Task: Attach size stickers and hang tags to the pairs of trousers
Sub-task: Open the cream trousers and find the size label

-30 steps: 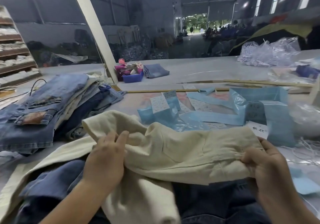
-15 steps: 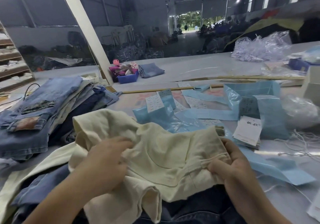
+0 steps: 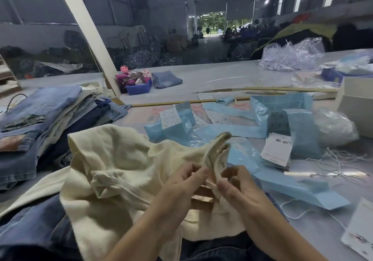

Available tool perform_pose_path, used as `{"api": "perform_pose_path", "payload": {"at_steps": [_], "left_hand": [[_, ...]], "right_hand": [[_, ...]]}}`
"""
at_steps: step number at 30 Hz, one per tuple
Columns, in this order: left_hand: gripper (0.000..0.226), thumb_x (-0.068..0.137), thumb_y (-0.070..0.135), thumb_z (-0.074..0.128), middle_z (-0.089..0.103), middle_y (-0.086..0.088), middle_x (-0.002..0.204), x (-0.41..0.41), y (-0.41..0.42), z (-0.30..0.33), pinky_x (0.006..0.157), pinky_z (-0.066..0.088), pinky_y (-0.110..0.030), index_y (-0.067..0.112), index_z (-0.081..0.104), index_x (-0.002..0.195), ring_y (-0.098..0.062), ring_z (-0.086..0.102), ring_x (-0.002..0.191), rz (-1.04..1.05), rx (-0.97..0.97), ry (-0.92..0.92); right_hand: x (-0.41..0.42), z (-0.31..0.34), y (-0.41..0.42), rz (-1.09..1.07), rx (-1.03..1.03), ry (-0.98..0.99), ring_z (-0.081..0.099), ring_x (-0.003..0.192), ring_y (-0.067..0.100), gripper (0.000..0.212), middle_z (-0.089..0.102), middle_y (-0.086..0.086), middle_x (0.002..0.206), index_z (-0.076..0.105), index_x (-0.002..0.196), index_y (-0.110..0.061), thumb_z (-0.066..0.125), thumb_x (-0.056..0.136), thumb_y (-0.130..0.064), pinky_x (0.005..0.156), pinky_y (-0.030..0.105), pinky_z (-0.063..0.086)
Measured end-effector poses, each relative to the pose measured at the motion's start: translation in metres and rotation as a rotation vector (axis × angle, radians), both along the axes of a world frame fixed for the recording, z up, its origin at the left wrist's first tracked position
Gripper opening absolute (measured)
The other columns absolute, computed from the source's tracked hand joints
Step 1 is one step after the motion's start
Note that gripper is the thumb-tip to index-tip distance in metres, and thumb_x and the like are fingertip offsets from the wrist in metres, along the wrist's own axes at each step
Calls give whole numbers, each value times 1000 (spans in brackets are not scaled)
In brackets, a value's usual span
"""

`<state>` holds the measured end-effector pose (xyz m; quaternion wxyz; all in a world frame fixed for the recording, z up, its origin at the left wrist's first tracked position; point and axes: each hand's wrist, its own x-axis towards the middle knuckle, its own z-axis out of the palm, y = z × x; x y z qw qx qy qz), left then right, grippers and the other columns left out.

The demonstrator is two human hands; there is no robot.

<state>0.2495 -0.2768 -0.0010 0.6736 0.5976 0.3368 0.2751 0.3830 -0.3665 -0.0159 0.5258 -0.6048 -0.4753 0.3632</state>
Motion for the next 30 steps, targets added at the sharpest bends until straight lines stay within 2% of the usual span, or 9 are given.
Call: {"api": "perform_pose_path", "payload": {"at_steps": [3,8,12,13,15,18,21,25,30], "left_hand": [[9,91,5,58,70,-17,76,1,-5,-17,53,54,-30,2,66,86,-21,64,61,55,-65,-23],[23,61,13,54,68,-19,71,-5,-5,-31,50,53,-34,11,73,74,-23,62,56,212,-41,-66],[17,63,12,53,62,-15,63,-9,-5,-39,45,47,-29,14,70,68,-20,54,51,272,-18,-83],[16,65,12,54,61,-15,63,-9,-6,-40,46,47,-29,15,69,68,-20,54,52,269,-11,-79],[18,66,12,54,64,-16,67,-8,-7,-41,49,47,-29,15,70,72,-22,57,58,240,-10,-69],[26,65,12,51,62,-14,69,-9,-9,-40,47,41,-25,19,72,78,-21,52,56,146,21,-15],[29,65,11,48,56,-11,64,-12,-10,-38,45,37,-22,20,72,78,-17,47,48,32,35,3],[27,64,10,46,53,-7,60,-17,-12,-38,43,40,-22,20,69,74,-12,47,48,2,64,19],[38,70,7,62,67,-4,91,-11,-17,-51,63,51,-23,35,54,95,-10,64,70,400,320,63]], "right_hand": [[8,5,1,-46,-119,-41,63,67,-1,49,68,5,86,56,100,-26,73,61,-52,57,11,46],[24,-2,3,-86,-225,346,65,62,20,16,69,14,84,65,102,-6,63,86,-5,52,31,51],[28,-7,-4,-171,-126,517,70,67,26,27,73,19,87,69,100,-5,51,88,11,53,35,56],[26,-11,-6,-240,-67,424,71,71,24,28,74,12,89,69,99,-11,54,87,10,55,32,56],[23,-16,-8,-448,81,-131,69,87,15,36,69,-5,103,61,103,-23,70,79,2,68,19,54],[21,-13,-5,-417,347,-778,51,116,18,70,49,1,125,48,125,-14,82,64,-5,98,27,45],[11,-2,9,-120,211,-817,48,109,4,57,57,-9,120,53,127,-22,75,75,-29,95,11,36],[4,-4,22,-57,156,-774,62,88,14,24,71,-6,95,69,107,-22,66,83,-22,82,36,49],[9,-14,15,-123,195,-621,59,69,8,19,66,-10,72,69,92,-25,64,80,-10,64,29,47]]}}
